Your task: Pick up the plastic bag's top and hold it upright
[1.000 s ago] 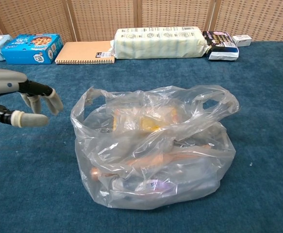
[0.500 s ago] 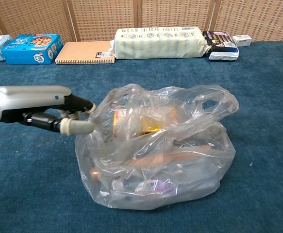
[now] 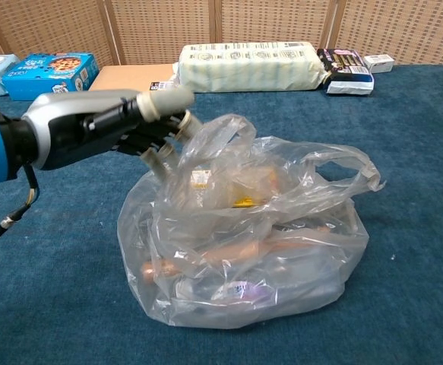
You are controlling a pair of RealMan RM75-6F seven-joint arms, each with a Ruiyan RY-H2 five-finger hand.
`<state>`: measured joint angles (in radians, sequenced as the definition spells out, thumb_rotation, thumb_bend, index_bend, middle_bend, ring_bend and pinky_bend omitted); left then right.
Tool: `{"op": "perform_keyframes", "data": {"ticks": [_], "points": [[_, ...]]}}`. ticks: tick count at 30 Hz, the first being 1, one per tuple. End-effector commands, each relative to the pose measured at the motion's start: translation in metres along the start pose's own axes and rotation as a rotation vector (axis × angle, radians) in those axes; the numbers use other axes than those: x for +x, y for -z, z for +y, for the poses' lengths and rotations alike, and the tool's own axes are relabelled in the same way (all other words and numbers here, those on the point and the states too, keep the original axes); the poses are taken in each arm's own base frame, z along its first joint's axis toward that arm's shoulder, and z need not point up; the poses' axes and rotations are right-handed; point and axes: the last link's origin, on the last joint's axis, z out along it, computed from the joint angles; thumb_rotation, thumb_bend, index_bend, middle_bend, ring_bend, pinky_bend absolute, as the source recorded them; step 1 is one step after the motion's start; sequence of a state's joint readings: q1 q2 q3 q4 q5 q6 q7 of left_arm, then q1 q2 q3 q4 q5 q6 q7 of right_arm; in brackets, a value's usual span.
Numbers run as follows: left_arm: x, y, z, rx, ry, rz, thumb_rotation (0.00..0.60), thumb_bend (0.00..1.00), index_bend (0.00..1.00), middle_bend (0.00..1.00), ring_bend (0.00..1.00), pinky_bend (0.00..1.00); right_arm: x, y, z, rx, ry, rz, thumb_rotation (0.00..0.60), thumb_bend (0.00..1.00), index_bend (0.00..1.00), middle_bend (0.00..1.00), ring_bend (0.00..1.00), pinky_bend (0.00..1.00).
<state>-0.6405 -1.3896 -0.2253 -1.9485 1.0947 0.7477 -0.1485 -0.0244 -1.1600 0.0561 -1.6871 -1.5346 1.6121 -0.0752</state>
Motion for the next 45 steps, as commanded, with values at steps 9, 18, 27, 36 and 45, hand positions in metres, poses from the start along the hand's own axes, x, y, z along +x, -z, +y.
{"op": "perform_keyframes", "data": {"ticks": [9, 18, 27, 36, 45], "points": [[0.006, -0.004, 0.013, -0.101, 0.466, -0.011, 0.000, 0.14, 0.25, 0.29, 0.34, 0.34, 0.001, 0.000, 0.000, 0.000, 0.001, 0.009, 0.600, 0.17, 0.21, 0.31, 0.26, 0.24], [0.020, 0.017, -0.003, -0.108, 0.454, 0.014, 0.000, 0.14, 0.25, 0.30, 0.34, 0.34, 0.000, -0.002, -0.003, 0.008, 0.003, 0.003, 0.600, 0.17, 0.21, 0.31, 0.25, 0.24], [0.015, 0.007, -0.014, -0.073, 0.417, -0.018, 0.000, 0.14, 0.25, 0.30, 0.34, 0.34, 0.002, 0.000, -0.002, 0.005, 0.001, 0.010, 0.600, 0.17, 0.21, 0.31, 0.25, 0.24], [0.004, -0.021, -0.003, -0.055, 0.412, -0.098, 0.000, 0.13, 0.22, 0.30, 0.34, 0.33, 0.005, 0.003, 0.002, -0.001, -0.004, 0.020, 0.600, 0.17, 0.21, 0.31, 0.25, 0.23], [0.000, -0.050, 0.014, -0.045, 0.571, -0.121, 0.000, 0.13, 0.17, 0.30, 0.34, 0.33, 0.005, 0.004, 0.004, 0.001, -0.008, 0.023, 0.600, 0.17, 0.21, 0.31, 0.24, 0.23]]}}
